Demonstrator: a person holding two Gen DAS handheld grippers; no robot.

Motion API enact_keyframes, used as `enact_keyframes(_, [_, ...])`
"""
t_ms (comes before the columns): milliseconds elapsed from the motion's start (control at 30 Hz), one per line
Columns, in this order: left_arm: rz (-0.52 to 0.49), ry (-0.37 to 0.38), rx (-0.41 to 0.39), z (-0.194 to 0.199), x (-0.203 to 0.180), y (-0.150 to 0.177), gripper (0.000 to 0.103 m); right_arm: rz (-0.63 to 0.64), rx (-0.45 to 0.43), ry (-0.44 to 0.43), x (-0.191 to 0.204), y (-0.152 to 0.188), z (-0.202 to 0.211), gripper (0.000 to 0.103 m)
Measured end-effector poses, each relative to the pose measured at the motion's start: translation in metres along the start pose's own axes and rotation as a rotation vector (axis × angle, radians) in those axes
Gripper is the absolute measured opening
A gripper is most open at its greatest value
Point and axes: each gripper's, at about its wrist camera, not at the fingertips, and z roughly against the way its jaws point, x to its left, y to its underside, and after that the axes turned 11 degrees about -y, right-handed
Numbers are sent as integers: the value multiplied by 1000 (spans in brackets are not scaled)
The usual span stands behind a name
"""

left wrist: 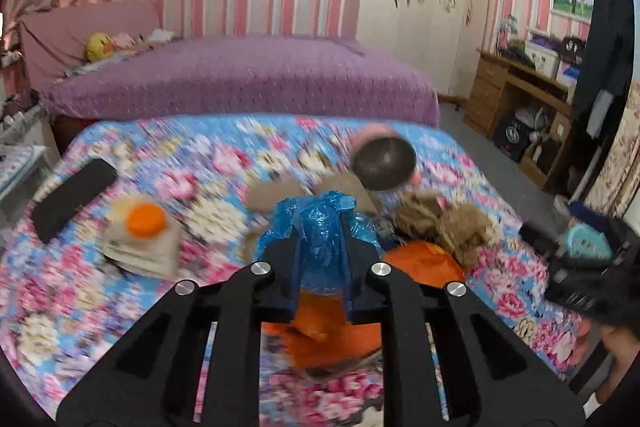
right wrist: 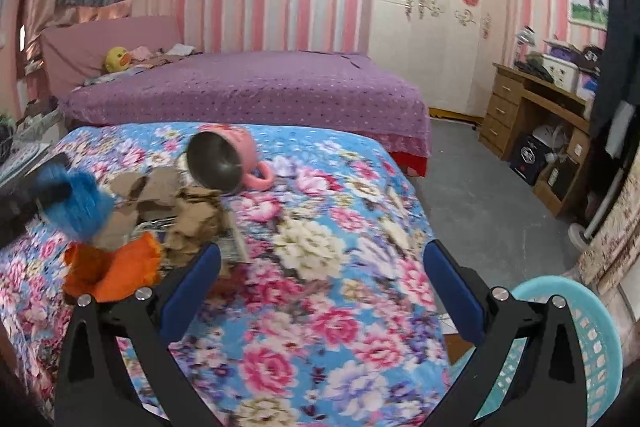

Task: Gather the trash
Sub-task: 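Grasp the blue plastic bag with the left tool while the right tool grasps brown paper, then carry both items to the blue basket and release them inside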

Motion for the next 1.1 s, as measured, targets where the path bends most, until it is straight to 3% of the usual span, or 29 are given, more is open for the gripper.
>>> enact_keyframes(200, [34, -61, -33, 26, 38, -4, 14, 24, 9, -72, 31, -5, -9, 98])
enact_keyframes(267, [18, -91, -14, 25, 46, 2, 14, 29, 18, -95, 40, -6, -16, 91])
enact_keyframes(367, [-12, -138, 17, 19, 53, 12, 14, 32, 53, -125, 51, -8, -31, 72])
enact_keyframes(433, [-21, -147, 35, 16, 57, 16, 14, 24, 88, -154, 55, -7, -44, 50])
enact_keyframes(500, [-25, -159, 39, 14, 60, 16, 14, 17, 104, -190, 55, -4, -51, 37])
enact_keyframes(633, [-2, -147, 41, 14, 61, 16, 14, 65, 68, -196, 61, -5, -41, 36])
enact_keyframes(800, [5, -147, 24, 21, 59, 16, 14, 26, -10, -218, 43, -16, -9, 36])
enact_keyframes(1100, [17, -96, -6, 42, 32, 16, 14, 25, -24, -177, 9, -8, 22, 36])
